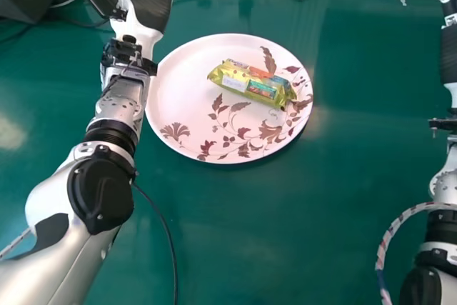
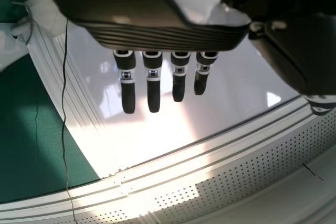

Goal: Pick up biscuit and place it in the plate

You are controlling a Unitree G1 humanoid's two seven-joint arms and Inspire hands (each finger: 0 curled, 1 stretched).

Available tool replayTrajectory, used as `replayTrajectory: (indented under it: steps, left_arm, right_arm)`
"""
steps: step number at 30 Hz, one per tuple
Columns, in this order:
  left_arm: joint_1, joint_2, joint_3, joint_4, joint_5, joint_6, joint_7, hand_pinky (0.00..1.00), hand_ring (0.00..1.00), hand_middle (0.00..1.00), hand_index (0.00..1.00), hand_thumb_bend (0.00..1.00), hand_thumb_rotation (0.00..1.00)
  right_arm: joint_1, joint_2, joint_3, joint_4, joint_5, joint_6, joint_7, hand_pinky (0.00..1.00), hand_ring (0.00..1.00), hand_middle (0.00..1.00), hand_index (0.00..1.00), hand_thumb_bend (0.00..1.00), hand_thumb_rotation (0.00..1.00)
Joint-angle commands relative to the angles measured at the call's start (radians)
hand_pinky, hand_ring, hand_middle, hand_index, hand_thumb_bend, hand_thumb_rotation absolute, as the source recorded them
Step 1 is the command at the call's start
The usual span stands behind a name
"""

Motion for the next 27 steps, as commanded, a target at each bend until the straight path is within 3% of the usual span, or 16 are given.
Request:
replayTrajectory:
  steps: [1,5,9,12,27]
  left_arm:
    - [0.036,-0.012,0.014,-0.005,-0.023,0.011,0.006,0.80,0.87,0.95,0.99,1.00,0.77]
    - [0.056,-0.027,0.016,0.000,-0.041,0.038,-0.003,0.81,0.87,0.95,1.00,1.00,0.78]
    - [0.069,-0.032,0.022,0.002,-0.053,0.050,0.010,0.79,0.86,0.96,1.00,1.00,0.79]
    - [0.077,-0.029,0.025,0.002,-0.056,0.059,0.028,0.80,0.85,0.95,0.99,1.00,0.79]
    - [0.109,-0.017,0.010,-0.011,-0.049,0.055,-0.035,0.77,0.87,0.93,1.00,1.00,0.81]
  right_arm:
    - [0.021,0.011,-0.018,-0.012,0.017,0.009,0.009,0.70,0.79,0.82,0.89,0.89,0.66]
    - [0.036,0.021,-0.014,-0.028,0.008,0.008,0.005,0.68,0.79,0.82,0.92,0.87,0.67]
    - [0.053,0.030,-0.009,-0.044,-0.001,0.012,0.002,0.63,0.76,0.78,0.84,0.87,0.67]
    - [0.065,0.040,-0.012,-0.060,0.015,0.035,-0.001,0.61,0.75,0.78,0.85,0.88,0.64]
    - [0.140,0.118,-0.020,-0.094,0.019,-0.001,0.025,0.65,0.79,0.81,0.88,0.85,0.69]
